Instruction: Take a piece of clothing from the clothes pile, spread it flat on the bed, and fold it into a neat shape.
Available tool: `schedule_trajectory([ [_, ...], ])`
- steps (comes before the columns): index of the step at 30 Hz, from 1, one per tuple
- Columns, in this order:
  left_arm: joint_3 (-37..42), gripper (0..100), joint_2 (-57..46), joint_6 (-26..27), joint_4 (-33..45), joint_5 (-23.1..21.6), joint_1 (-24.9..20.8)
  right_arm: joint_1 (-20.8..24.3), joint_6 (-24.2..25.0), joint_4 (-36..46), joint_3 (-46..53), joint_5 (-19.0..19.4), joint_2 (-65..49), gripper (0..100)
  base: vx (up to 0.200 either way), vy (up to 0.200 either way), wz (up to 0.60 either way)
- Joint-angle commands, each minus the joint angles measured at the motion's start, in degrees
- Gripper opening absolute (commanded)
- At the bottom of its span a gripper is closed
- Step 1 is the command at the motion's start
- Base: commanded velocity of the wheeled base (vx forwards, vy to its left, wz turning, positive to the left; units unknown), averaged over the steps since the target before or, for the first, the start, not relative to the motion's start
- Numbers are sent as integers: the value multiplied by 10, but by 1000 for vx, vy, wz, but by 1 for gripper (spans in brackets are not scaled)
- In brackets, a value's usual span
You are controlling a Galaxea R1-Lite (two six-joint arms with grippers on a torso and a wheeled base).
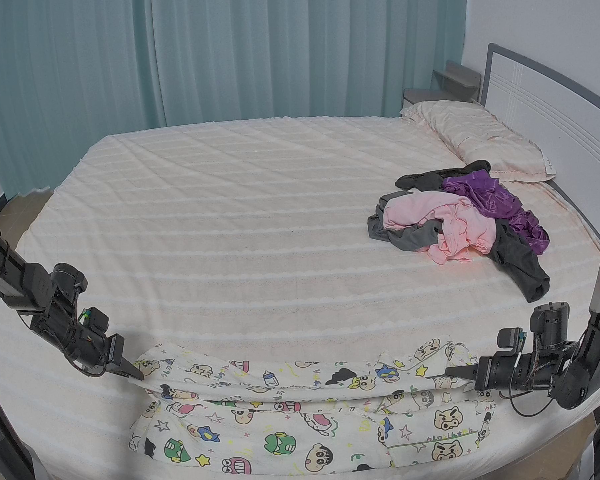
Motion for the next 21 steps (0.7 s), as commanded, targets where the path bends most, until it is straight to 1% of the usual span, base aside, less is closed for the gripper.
schedule_trajectory([
  [1,74,100,-12,29,2,-57,48,-12,59,-83,98,-21,58,100,0,0,0],
  [4,74,100,-10,29,3,-60,48,-8,74,-83,98,-33,59,100,0,0,0],
  [8,75,100,-10,29,6,-81,46,-5,81,-79,98,-49,58,100,0,0,0],
  [17,75,100,-8,29,6,-83,46,-3,90,-83,98,-56,58,100,0,0,0],
  [21,78,100,-22,28,8,-83,48,-3,96,-107,97,-71,59,100,0,0,0],
])
